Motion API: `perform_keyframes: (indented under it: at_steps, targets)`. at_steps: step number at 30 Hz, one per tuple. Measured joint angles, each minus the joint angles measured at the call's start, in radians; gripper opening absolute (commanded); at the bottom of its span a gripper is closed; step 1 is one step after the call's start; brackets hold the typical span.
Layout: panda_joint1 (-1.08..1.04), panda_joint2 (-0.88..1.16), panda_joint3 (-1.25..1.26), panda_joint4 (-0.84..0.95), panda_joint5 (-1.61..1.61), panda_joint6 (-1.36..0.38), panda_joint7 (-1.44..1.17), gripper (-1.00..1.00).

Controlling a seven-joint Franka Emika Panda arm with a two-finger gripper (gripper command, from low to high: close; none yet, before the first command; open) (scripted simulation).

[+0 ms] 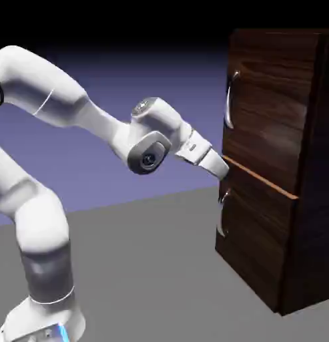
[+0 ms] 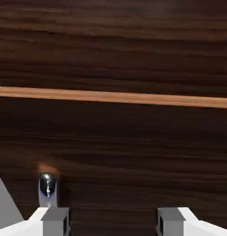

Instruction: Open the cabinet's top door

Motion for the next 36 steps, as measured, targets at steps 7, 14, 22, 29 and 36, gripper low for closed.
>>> perform_keyframes:
  at_steps: [7,14,22,29,36]
  targets:
    - [-0.087,-0.033,0.096,0.053,0.304,-0.005,0.113,0.00]
    - [-0.174,-0.067,0.192,0.105,0.609,-0.011,0.226,0.00]
    - [-0.273,-0.105,0.301,0.165,0.957,-0.017,0.355,0.00]
    - [-0.360,-0.138,0.397,0.218,1.261,-0.023,0.468,0.00]
    - [-0.447,-0.172,0.493,0.270,1.566,-0.028,0.580,0.00]
